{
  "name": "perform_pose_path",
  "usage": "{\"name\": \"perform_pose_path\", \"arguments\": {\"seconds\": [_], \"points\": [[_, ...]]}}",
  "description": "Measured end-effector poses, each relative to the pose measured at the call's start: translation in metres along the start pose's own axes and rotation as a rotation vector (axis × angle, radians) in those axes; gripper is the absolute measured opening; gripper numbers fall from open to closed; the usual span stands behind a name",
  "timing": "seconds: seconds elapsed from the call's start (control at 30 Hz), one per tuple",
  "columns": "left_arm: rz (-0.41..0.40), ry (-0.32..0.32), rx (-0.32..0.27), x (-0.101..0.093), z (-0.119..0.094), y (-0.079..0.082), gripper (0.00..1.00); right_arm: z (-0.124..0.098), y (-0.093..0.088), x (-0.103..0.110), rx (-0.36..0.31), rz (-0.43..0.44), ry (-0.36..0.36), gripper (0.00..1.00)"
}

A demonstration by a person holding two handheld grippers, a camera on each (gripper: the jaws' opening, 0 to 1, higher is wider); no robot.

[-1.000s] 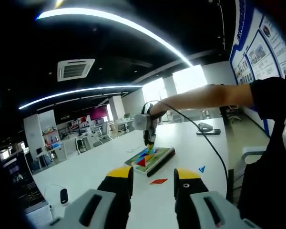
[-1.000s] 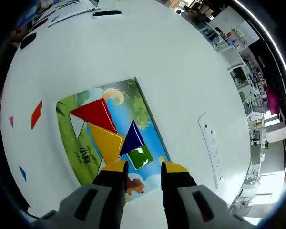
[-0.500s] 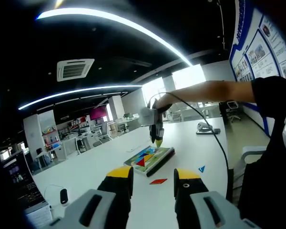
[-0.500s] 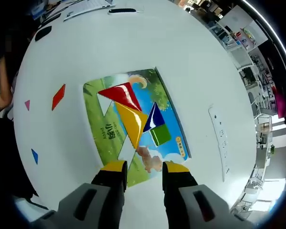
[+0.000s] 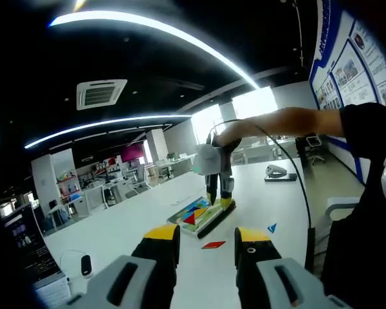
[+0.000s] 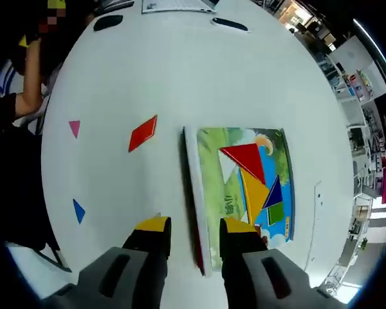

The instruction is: Pick up the tangram pieces one by one and place each piece onto its matching region on the pattern sheet, fitting the shapes together until the outline on the sheet is completely filled by the tangram pieces

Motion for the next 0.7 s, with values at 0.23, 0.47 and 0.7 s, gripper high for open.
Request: {"name": "perform_pose_path", "arguments": {"seconds": [0.23, 0.47, 0.7], "points": [[0.001, 0.000, 0.000, -0.001, -0.001, 0.000, 0.35, 0.022, 0.036, 0.039, -0.001, -0.143, 0.058, 0.33], [0.000, 0.001, -0.002, 0.000, -0.002, 0.000, 0.35, 0.045, 0.066, 0.081, 0.026, -0.275, 0.118, 0.34], [-0.003, 0.002, -0.005, 0.002, -0.003, 0.000, 0.35, 0.057, 0.092, 0.116, 0.030, -0.364, 0.151, 0.34]]}}
Point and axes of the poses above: the point that each gripper's makers call its tool centre point, and the gripper's own axes: z roughly forward along the fingers, x roughly to its left, y roughly out of its top, the point moved 4 cm from there along -z, roughly backward along the fingers, and after that the axes turned 14 degrees about y, right-handed, at the moved point
